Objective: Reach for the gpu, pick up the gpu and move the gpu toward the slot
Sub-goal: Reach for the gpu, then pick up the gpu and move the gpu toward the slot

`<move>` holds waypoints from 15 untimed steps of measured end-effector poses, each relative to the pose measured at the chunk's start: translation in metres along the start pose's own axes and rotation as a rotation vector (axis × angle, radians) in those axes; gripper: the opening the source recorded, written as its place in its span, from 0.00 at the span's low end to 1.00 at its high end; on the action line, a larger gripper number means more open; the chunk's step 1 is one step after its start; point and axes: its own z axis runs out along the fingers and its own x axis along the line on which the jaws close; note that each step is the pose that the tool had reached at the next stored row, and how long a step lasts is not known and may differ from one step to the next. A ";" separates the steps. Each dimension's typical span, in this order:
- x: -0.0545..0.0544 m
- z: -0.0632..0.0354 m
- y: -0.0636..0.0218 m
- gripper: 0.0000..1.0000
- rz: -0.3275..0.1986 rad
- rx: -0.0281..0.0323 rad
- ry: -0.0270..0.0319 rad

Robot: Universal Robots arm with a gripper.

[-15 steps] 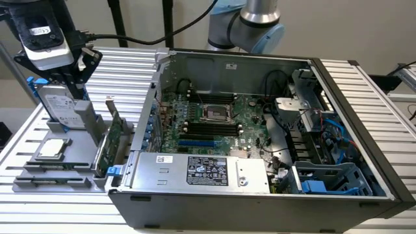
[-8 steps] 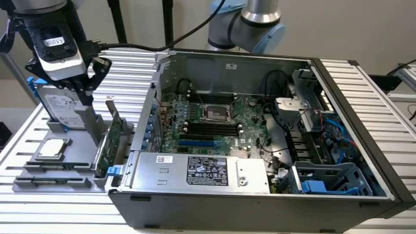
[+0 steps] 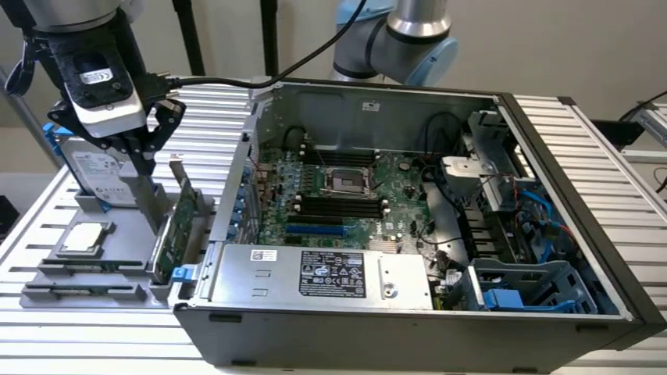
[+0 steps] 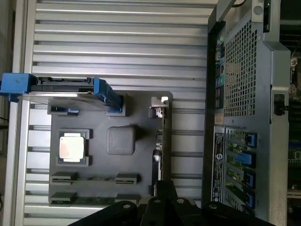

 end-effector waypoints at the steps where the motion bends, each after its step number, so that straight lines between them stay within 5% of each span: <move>1: 0.000 0.0000 0.0000 0.11 0.000 0.0000 0.0000; 13: 0.000 0.0000 0.0000 0.12 0.000 -0.0001 0.0000; 15: 0.000 0.0000 0.0000 0.24 0.000 0.0000 0.0000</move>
